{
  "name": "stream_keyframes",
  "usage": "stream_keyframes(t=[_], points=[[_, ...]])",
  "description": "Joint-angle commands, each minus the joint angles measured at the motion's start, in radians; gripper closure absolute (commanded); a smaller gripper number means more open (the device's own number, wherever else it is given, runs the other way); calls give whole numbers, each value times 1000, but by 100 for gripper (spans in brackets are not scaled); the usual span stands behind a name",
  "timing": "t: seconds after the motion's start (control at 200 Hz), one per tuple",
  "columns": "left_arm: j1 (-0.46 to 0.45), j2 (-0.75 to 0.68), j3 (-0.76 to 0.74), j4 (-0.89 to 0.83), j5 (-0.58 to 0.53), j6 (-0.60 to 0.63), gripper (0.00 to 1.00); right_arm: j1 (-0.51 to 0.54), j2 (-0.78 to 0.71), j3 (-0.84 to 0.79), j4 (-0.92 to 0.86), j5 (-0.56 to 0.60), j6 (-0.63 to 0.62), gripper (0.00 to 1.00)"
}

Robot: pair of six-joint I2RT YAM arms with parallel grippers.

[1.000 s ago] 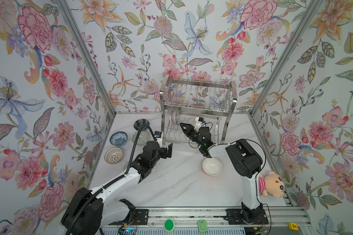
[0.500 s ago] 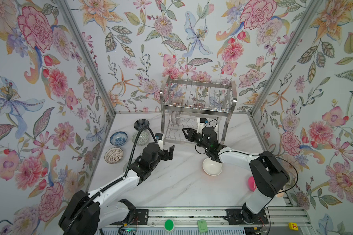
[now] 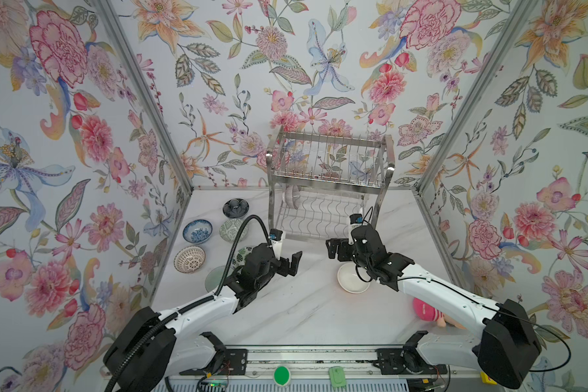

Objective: Load the bowls into the dish rack
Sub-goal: 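Withdraw the right gripper from the rack and move it over the white bowl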

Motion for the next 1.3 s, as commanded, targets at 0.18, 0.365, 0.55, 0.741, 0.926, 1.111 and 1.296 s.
stream_keyframes(t=[0.18,0.365,0.55,0.741,0.926,1.111,1.296], points=[[-90,116,83,64,36,-16,1,-96,-101,-71,-315,40,115,1],[-117,141,117,57,40,-15,1,-164,-201,-197,-275,0,116,1],[-124,163,126,53,34,-11,1,-237,-210,-291,-200,-114,116,15],[-125,164,125,48,30,-12,1,-244,-142,-325,-107,-186,121,33],[-124,157,119,45,18,-14,1,-243,-82,-335,-51,-191,115,45],[-125,151,106,56,11,-20,0,-244,-69,-334,-44,-177,97,66],[-124,147,104,53,5,-21,1,-244,-69,-330,-44,-168,89,81]])
